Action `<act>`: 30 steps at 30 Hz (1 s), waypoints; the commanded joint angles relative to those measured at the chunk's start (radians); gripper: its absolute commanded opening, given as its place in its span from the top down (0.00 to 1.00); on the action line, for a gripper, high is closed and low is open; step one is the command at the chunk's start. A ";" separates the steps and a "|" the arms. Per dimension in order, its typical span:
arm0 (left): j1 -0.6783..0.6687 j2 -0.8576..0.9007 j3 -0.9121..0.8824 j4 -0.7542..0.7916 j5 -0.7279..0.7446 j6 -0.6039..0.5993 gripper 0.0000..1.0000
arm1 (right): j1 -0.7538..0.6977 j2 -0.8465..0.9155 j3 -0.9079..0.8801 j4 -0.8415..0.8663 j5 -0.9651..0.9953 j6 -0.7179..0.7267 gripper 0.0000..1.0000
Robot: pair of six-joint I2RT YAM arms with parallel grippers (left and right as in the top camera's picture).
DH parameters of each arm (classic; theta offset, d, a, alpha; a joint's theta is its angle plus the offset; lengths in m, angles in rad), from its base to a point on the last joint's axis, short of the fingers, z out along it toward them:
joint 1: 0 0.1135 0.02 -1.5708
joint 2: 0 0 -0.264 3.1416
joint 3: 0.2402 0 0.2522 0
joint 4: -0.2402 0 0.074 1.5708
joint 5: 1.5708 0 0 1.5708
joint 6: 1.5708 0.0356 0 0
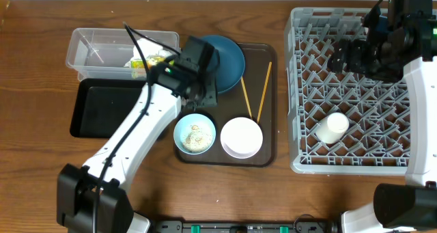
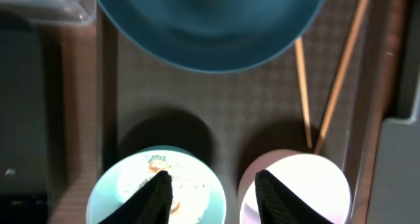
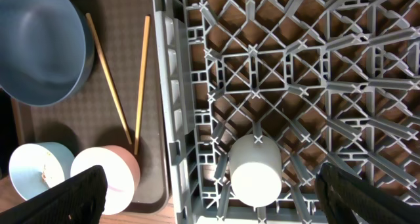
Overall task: Sort waste into correct bins and load items into the dishwasher rack
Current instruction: 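Raise the right gripper and move the left gripper to the light-blue bowl, then grasp the rim of the light-blue bowl with the left gripper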
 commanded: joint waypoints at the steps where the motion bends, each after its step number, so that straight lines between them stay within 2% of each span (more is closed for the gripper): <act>1: -0.003 0.011 -0.056 0.047 -0.026 -0.085 0.57 | 0.015 -0.013 0.014 0.002 -0.010 -0.013 0.01; 12: -0.060 0.031 -0.148 0.126 -0.060 -0.167 0.57 | 0.015 -0.013 0.014 0.000 -0.027 -0.013 0.01; 19: -0.093 0.135 -0.143 0.141 -0.052 -0.166 0.50 | 0.015 -0.013 0.014 -0.003 -0.027 -0.013 0.01; 30: -0.091 0.146 -0.049 0.083 -0.053 -0.106 0.50 | 0.015 -0.013 0.014 -0.019 -0.027 -0.013 0.01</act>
